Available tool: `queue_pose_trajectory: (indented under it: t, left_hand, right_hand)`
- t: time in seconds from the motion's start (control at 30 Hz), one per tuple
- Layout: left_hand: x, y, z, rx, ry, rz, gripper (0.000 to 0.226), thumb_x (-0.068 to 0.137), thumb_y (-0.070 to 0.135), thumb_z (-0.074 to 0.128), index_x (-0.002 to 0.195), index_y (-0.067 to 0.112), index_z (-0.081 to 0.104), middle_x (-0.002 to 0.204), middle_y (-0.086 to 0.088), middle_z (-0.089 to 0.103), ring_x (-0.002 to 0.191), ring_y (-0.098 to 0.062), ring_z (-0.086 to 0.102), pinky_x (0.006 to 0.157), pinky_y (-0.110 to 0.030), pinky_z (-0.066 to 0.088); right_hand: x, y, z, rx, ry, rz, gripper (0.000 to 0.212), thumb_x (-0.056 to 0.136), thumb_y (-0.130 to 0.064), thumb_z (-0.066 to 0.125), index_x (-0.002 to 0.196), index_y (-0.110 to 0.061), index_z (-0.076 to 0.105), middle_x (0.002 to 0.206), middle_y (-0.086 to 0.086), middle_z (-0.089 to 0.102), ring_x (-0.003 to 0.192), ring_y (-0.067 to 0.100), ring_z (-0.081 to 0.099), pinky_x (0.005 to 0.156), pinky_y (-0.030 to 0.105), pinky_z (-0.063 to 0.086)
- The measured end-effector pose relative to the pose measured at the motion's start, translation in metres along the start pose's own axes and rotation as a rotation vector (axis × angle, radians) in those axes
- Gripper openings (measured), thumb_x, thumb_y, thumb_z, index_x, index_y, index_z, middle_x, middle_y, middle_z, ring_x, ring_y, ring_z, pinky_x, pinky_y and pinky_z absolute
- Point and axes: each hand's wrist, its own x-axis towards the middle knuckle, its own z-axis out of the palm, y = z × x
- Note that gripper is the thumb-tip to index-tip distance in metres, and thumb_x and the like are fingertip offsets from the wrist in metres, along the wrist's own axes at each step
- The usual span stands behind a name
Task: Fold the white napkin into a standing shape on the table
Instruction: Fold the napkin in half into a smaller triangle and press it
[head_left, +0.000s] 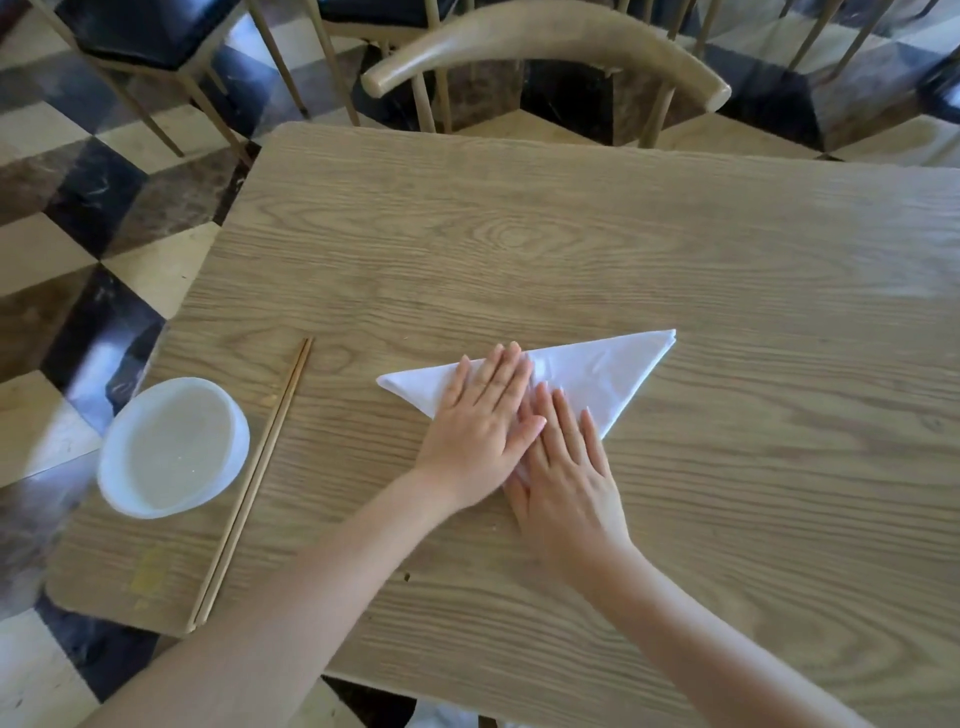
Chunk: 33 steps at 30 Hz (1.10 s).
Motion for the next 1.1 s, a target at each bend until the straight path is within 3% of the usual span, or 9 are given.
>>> queue_pose_trajectory:
  t: [0.17,0.27,0.4,0.53,0.67,0.7,0.87,0.97,1.1]
  left_hand:
    - [-0.002,-0.021,-0.004,0.177,-0.045,0.019,0.072,0.094,0.054,-0.004,0.146,0.009,0.018,0.154,-0.007,0.018,0.142,-0.019,0.015,0.113,-0.040,0.010]
    - [-0.001,-0.038,-0.008,0.196,-0.081,-0.018,0.072,0.089,0.057,-0.012,0.145,0.015,0.000,0.155,0.001,-0.002,0.143,-0.014,-0.002,0.115,-0.036,-0.002]
    - [0.003,-0.047,-0.012,0.205,-0.052,-0.071,0.067,0.085,0.054,-0.003,0.142,0.019,-0.010,0.152,0.007,-0.012,0.141,-0.006,-0.011,0.115,-0.030,-0.009]
    - [0.005,-0.053,-0.011,0.191,-0.051,-0.105,0.071,0.084,0.055,-0.002,0.146,0.019,-0.007,0.155,0.006,-0.009,0.141,-0.005,-0.011,0.116,-0.031,-0.010]
    - [0.012,-0.063,-0.019,0.162,-0.022,-0.328,0.067,0.093,0.051,0.009,0.148,0.015,0.001,0.157,0.000,-0.004,0.144,-0.013,-0.008,0.116,-0.041,-0.010]
    - [0.013,-0.057,-0.021,0.172,0.007,-0.309,0.064,0.094,0.048,0.012,0.148,0.014,0.005,0.157,-0.001,-0.002,0.145,-0.015,-0.005,0.116,-0.044,-0.009]
    - [0.008,-0.011,-0.008,0.220,-0.019,0.251,0.051,0.097,0.037,0.024,0.144,0.020,0.029,0.153,0.000,0.024,0.142,-0.020,0.018,0.112,-0.049,0.008]
    - [0.014,-0.019,-0.008,0.185,-0.052,0.217,0.052,0.097,0.038,0.019,0.146,0.023,0.025,0.154,0.007,0.014,0.143,-0.018,0.011,0.115,-0.048,0.007]
    - [0.019,-0.026,-0.004,0.215,-0.084,0.204,0.055,0.098,0.045,0.011,0.146,0.021,0.025,0.154,0.006,0.020,0.143,-0.020,0.018,0.115,-0.050,0.014]
  right_hand:
    - [-0.001,0.005,-0.001,-0.002,0.016,-0.034,0.070,0.092,-0.053,0.034,0.139,-0.002,0.040,0.148,0.016,0.034,0.140,0.025,0.028,0.114,0.041,0.019]
    - [-0.001,0.008,-0.002,-0.019,0.003,-0.037,0.070,0.095,-0.054,0.023,0.139,-0.002,0.038,0.149,0.016,0.033,0.140,0.025,0.027,0.113,0.042,0.020]
    - [-0.001,0.008,-0.001,-0.020,-0.012,-0.021,0.065,0.096,-0.049,0.024,0.140,-0.003,0.037,0.149,0.015,0.033,0.140,0.025,0.027,0.113,0.043,0.019]
    - [-0.002,0.010,-0.006,0.066,-0.006,-0.023,0.069,0.097,-0.052,0.013,0.144,-0.003,0.029,0.152,0.013,0.027,0.142,0.022,0.019,0.115,0.040,0.010]
    - [-0.034,0.012,-0.014,0.153,0.031,0.077,0.067,0.097,-0.050,0.016,0.146,-0.004,0.018,0.155,0.009,0.016,0.144,0.018,0.007,0.116,0.037,0.006]
    - [-0.044,0.010,-0.013,0.138,0.022,0.096,0.067,0.097,-0.049,0.015,0.146,-0.004,0.020,0.155,0.010,0.018,0.144,0.020,0.009,0.116,0.038,0.006]
    - [-0.047,-0.002,-0.002,0.086,-0.042,0.105,0.071,0.096,-0.053,0.011,0.144,-0.003,0.027,0.152,0.012,0.027,0.143,0.025,0.018,0.114,0.041,0.009]
    - [-0.034,-0.001,-0.002,0.065,-0.033,0.068,0.070,0.096,-0.053,0.016,0.143,-0.003,0.029,0.152,0.010,0.030,0.143,0.021,0.017,0.115,0.041,0.009]
    - [-0.043,-0.004,-0.005,0.152,0.025,0.101,0.067,0.097,-0.050,0.018,0.145,-0.005,0.025,0.153,0.010,0.025,0.143,0.020,0.014,0.115,0.039,0.010]
